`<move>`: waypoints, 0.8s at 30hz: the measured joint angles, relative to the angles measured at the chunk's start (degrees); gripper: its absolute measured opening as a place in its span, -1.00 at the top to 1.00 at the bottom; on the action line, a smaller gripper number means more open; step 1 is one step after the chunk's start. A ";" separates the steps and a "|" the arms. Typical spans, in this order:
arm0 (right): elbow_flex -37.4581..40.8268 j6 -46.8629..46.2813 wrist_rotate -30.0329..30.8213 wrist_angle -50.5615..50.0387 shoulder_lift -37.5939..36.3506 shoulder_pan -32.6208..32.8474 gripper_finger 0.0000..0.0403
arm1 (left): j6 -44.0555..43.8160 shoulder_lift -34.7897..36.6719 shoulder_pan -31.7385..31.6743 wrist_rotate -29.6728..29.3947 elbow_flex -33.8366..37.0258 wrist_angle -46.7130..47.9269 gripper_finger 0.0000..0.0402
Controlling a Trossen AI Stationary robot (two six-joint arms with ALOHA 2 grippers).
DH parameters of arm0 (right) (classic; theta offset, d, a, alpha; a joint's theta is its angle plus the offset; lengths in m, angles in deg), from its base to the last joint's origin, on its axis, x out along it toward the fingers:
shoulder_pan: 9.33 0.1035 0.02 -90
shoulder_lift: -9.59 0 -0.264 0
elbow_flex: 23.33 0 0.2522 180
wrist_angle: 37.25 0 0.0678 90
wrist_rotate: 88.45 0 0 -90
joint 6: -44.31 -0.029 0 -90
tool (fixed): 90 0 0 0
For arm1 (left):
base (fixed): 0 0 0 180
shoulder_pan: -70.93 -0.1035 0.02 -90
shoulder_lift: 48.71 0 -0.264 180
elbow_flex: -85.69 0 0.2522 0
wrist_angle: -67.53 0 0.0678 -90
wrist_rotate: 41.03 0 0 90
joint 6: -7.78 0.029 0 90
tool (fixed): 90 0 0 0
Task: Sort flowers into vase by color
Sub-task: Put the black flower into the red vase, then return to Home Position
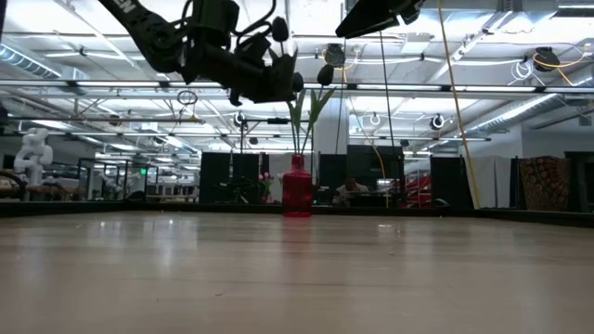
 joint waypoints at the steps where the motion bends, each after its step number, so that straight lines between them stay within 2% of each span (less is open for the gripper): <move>1: 0.00 0.00 0.00 0.00 0.00 0.00 0.08 | -0.02 -0.64 0.00 -0.05 0.00 -0.47 0.91; 6: 0.00 0.00 -0.02 0.00 0.00 -0.02 0.08 | -0.07 -2.36 0.00 -0.98 0.00 -0.92 0.85; 10: 0.00 0.00 -0.02 0.00 0.00 -0.01 0.08 | -0.10 -2.83 0.00 -1.86 0.00 0.25 0.72; 24: 0.00 0.00 -0.11 -0.02 -0.02 -0.02 0.08 | -4.52 -2.80 0.96 -2.14 0.00 14.20 -0.04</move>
